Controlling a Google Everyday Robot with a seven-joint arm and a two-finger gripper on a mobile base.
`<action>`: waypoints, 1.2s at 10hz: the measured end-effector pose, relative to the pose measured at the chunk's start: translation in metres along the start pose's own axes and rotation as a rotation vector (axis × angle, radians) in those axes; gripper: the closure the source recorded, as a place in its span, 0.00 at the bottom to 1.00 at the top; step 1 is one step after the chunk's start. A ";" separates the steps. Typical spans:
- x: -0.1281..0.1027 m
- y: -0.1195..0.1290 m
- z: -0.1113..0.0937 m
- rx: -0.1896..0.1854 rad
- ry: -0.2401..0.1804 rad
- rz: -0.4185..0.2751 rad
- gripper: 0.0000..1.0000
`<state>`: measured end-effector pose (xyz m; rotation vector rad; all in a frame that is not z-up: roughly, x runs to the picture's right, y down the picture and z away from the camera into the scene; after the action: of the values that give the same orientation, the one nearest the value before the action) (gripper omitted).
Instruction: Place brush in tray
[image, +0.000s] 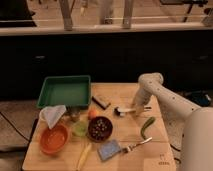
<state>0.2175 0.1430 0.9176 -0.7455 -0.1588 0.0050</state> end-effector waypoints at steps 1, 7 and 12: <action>-0.001 0.001 -0.001 -0.003 0.000 -0.001 0.93; 0.010 0.003 -0.010 0.019 -0.003 0.008 1.00; 0.005 0.004 -0.047 0.081 -0.020 -0.013 1.00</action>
<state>0.2291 0.1143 0.8821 -0.6640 -0.1814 0.0065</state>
